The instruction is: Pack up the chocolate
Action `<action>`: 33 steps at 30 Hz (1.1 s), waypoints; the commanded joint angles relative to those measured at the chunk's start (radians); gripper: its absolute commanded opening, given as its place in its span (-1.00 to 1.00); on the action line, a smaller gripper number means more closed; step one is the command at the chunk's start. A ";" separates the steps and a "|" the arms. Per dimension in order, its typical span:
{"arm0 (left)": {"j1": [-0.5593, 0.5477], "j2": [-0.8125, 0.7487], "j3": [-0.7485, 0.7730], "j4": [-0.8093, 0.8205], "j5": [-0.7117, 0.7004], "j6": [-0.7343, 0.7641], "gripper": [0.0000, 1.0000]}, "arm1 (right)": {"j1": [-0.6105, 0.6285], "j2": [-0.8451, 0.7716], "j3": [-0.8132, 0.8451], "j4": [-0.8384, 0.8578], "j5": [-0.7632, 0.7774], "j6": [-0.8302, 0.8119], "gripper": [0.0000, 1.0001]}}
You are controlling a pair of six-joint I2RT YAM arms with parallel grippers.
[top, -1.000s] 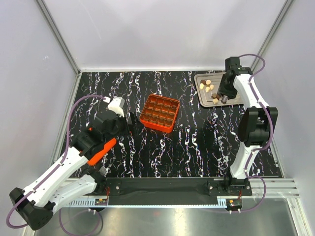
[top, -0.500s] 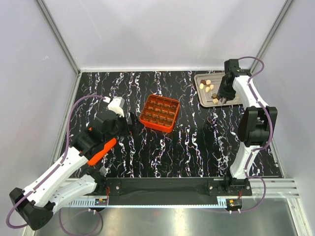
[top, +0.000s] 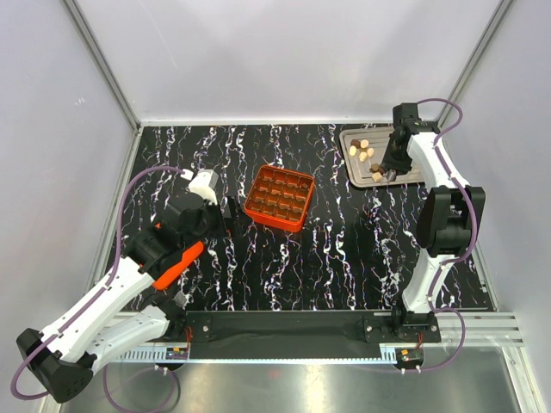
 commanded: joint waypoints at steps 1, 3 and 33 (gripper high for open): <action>-0.001 -0.002 0.000 0.043 0.000 0.007 0.98 | -0.004 -0.021 0.020 0.031 -0.009 -0.013 -0.33; -0.001 -0.003 0.002 0.043 0.000 0.005 0.98 | -0.002 -0.032 0.040 0.008 -0.012 -0.018 -0.37; -0.001 -0.031 0.043 0.008 -0.047 0.005 0.98 | 0.372 -0.351 0.019 0.017 -0.402 0.086 -0.50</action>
